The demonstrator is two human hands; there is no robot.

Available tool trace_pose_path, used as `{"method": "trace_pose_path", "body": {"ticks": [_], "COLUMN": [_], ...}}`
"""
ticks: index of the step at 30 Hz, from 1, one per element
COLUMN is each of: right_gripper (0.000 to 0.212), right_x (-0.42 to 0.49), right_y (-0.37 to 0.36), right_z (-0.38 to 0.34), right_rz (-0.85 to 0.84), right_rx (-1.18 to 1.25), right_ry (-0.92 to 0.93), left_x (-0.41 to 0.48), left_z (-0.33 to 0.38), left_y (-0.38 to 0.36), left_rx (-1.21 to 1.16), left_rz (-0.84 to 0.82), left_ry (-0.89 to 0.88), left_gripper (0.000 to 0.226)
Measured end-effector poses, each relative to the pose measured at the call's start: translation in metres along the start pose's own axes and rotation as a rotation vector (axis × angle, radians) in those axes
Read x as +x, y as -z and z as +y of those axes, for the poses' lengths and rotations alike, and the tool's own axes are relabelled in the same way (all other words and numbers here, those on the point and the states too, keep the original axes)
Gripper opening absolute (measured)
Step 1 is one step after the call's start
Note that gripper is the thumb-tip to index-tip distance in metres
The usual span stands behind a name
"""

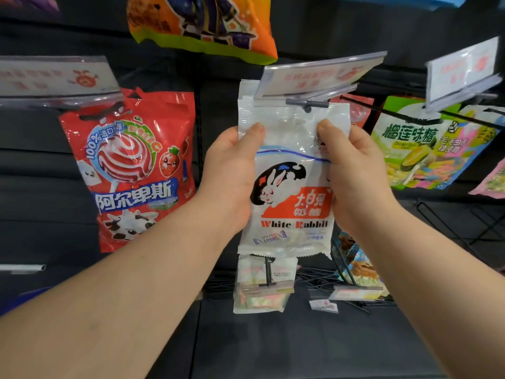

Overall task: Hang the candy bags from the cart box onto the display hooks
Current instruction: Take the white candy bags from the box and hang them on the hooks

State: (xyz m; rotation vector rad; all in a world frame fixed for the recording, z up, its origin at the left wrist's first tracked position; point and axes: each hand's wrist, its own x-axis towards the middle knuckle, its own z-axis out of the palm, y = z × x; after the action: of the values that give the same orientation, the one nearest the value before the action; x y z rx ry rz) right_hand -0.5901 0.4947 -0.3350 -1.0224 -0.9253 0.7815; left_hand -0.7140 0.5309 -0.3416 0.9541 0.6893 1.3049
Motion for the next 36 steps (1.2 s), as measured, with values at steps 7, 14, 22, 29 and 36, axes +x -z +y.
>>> {"method": "trace_pose_path", "body": {"ticks": [7, 14, 22, 29, 36], "right_gripper": [0.011, 0.019, 0.009, 0.019, 0.013], "right_x": [0.004, 0.019, 0.015, 0.008, 0.033], "right_y": [0.001, -0.001, 0.022, 0.027, 0.022], "right_z": [0.009, 0.01, 0.018, 0.03, 0.039], "right_rz": [0.022, 0.092, 0.089, -0.066, -0.02], "right_rx": [-0.019, -0.214, -0.526, -0.755, -0.671], "right_ry": [-0.008, 0.028, 0.063, 0.047, 0.001], "left_x": [0.005, 0.019, 0.013, 0.014, 0.036], "left_z": [-0.005, -0.007, -0.015, -0.027, -0.031], "left_y": [0.003, 0.003, 0.03, 0.037, 0.037], "left_rx": [0.062, 0.31, 0.643, 0.966, 0.972], "left_rz": [0.052, 0.159, 0.136, 0.067, 0.03], "left_ry": [0.005, -0.079, -0.221, -0.187, -0.255], "left_gripper": [0.017, 0.017, 0.018, 0.025, 0.02]}}
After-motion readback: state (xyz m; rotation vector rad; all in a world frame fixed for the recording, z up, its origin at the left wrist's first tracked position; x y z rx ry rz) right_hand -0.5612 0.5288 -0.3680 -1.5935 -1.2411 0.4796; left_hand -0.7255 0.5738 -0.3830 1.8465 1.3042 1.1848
